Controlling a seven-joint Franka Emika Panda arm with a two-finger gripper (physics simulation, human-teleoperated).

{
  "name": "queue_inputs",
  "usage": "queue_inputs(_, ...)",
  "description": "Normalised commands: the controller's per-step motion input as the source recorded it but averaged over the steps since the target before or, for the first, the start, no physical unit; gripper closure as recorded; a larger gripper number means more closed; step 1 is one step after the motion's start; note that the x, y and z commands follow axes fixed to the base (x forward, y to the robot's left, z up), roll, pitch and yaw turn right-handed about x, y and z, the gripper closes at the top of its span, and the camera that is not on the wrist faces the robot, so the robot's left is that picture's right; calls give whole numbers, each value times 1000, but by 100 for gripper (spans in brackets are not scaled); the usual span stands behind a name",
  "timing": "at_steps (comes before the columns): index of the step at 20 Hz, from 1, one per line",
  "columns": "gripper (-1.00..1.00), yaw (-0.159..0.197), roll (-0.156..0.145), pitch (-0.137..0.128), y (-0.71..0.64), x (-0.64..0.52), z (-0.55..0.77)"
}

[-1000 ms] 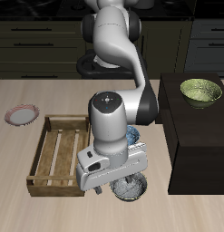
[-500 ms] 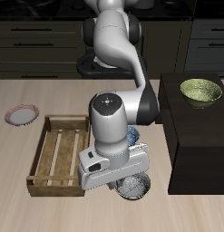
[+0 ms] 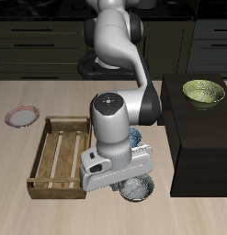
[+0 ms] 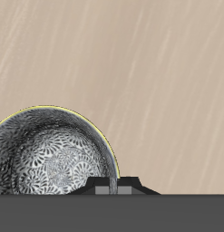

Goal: Place the black bowl and the blue bowl in the wooden tray

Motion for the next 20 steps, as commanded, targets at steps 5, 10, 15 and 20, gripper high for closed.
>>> queue_inputs(5,100,-2,17,-29,120,-135,272)
queue_inputs(10,100,-29,20,-37,35,-221,355)
queue_inputs(15,100,-2,1,-19,-78,-196,275)
queue_inputs(20,100,-28,4,-35,-40,-213,284)
